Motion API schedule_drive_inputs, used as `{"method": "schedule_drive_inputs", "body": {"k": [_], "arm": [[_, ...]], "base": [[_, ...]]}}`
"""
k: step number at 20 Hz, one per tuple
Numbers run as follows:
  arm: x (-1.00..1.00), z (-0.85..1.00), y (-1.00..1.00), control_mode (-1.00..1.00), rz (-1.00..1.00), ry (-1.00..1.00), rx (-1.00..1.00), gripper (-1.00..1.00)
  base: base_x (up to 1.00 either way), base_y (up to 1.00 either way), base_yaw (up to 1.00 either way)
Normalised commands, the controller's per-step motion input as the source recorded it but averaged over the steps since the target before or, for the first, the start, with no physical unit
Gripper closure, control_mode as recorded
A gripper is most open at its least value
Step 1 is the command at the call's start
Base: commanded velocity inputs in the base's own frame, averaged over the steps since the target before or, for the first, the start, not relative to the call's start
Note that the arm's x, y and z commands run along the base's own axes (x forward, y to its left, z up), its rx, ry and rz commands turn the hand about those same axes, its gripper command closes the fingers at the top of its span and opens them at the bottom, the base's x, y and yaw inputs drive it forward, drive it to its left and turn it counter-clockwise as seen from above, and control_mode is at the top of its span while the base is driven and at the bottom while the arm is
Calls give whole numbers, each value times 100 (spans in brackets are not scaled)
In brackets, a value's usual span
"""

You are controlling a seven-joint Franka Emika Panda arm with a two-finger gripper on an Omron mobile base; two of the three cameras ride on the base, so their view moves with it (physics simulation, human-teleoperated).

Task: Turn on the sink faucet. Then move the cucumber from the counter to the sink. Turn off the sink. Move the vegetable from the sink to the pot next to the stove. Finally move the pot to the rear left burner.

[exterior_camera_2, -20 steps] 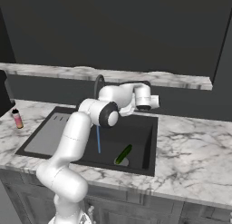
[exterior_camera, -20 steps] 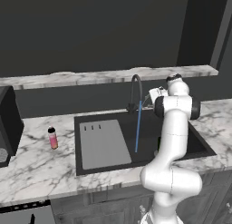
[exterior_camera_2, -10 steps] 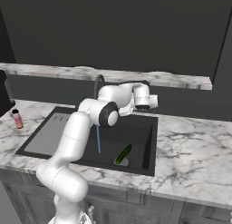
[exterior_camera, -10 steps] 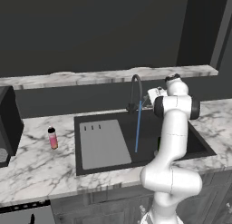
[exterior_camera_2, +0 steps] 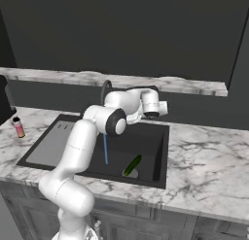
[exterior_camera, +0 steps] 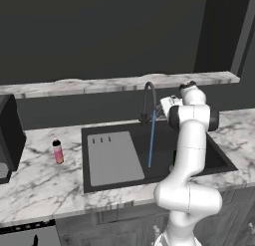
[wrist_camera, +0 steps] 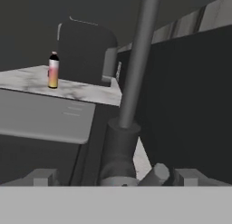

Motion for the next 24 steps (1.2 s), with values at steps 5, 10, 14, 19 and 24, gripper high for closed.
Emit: {"method": "schedule_drive_inputs", "body": {"k": [5,10,14,19,24], "arm": [[-1,0,18,-100,2,0,0,-100],[-1,0,20,-100,2,0,0,-100],[-7,0,25,-100,1,0,0,-100],[-15,0,37,-100,0,0,0,-100],[-19,0,46,-100,0,0,0,-100]], "base": [[0,0,0],[0,0,0],[0,0,0],[0,0,0],[0,0,0]]}}
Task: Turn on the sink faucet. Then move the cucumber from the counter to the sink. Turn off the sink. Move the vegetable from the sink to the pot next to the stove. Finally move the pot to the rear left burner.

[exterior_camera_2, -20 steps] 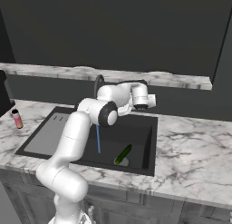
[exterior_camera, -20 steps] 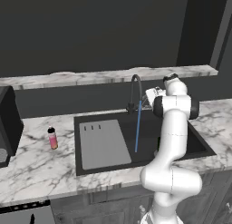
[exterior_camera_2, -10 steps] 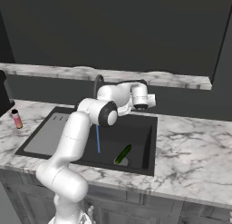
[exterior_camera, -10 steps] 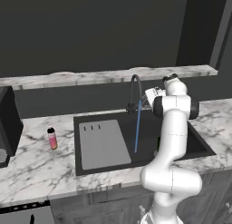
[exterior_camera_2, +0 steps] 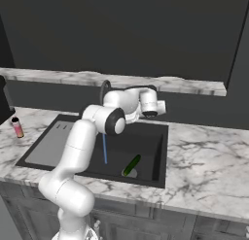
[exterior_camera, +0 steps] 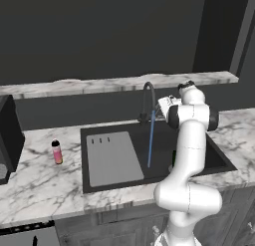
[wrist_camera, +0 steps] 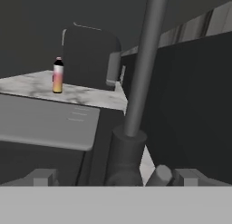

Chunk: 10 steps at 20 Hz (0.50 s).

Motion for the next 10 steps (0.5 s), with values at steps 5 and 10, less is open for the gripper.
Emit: {"method": "schedule_drive_inputs", "body": {"k": [5,10], "arm": [[-20,0,47,-100,0,0,0,-100],[-21,0,47,-100,0,0,0,-100]], "base": [[0,0,0],[0,0,0]]}}
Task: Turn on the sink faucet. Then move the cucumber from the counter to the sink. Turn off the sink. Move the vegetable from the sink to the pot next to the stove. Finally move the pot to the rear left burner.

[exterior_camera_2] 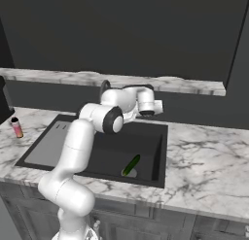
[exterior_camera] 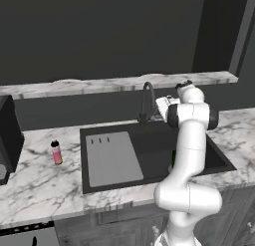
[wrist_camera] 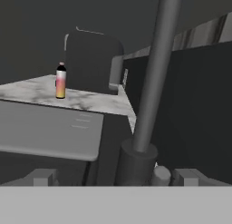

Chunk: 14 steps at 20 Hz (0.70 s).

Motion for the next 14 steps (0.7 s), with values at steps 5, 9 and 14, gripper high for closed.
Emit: {"method": "schedule_drive_inputs", "body": {"k": [5,9,14], "arm": [[-16,0,29,-100,0,0,0,-100],[-2,0,-7,-100,-1,-3,0,-100],[0,0,-43,-100,-7,-1,0,-100]], "base": [[0,0,0],[0,0,0],[0,0,0]]}}
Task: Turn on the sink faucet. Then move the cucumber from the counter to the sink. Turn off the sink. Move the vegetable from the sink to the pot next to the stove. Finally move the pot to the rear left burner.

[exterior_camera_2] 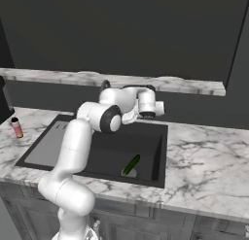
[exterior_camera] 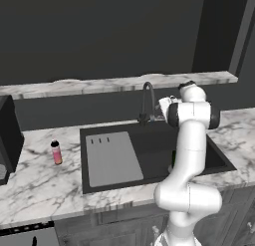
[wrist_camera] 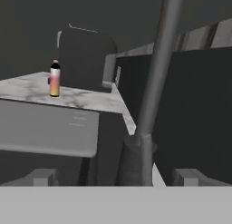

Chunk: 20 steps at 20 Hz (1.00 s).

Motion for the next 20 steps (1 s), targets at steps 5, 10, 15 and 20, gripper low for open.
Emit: {"method": "schedule_drive_inputs", "body": {"k": [5,10,15,20], "arm": [[0,0,-64,-100,-9,0,0,-100],[-8,0,-59,-100,-9,0,1,-100],[-41,15,-41,-100,-12,0,0,-100],[-56,37,-26,-100,-17,0,0,-100]], "base": [[0,0,0],[0,0,0],[0,0,0],[0,0,0]]}}
